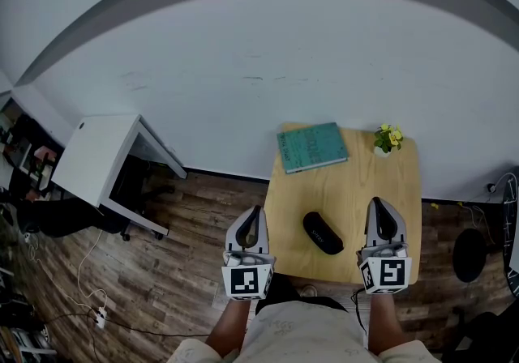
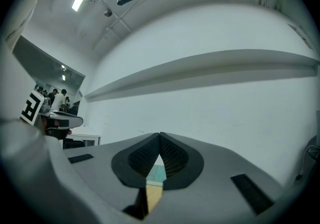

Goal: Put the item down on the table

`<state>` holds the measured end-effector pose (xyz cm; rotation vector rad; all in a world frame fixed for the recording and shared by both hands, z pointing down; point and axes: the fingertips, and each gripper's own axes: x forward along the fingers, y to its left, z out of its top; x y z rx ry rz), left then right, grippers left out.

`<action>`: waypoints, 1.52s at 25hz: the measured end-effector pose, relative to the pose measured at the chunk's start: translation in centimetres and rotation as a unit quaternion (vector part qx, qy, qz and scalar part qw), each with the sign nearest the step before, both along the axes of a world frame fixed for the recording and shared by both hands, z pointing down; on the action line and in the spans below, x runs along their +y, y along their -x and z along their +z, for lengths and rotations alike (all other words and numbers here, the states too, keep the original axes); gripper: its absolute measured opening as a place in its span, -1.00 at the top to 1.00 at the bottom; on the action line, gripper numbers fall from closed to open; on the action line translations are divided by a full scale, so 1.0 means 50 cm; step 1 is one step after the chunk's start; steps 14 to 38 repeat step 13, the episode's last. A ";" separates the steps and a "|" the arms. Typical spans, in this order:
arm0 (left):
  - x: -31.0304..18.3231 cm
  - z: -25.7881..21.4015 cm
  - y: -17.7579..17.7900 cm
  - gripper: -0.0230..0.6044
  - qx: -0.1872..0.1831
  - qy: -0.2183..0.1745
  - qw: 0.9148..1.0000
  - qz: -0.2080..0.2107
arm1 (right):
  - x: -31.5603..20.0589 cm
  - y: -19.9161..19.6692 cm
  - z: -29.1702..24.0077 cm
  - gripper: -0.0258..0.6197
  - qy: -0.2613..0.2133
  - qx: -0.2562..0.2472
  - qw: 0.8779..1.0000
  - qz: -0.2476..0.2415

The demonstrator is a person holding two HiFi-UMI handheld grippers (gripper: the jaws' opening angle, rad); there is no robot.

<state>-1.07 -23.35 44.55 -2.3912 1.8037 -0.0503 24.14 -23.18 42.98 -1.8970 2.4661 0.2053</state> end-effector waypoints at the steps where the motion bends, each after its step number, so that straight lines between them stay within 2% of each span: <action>1: 0.000 0.003 0.000 0.90 0.001 0.002 1.000 -0.001 | 0.000 -0.001 0.002 0.87 0.001 0.001 1.000 0.000; 38: -0.001 -0.011 -0.015 0.90 -0.004 -0.006 1.000 0.002 | -0.003 -0.016 0.003 0.87 0.008 0.001 1.000 0.006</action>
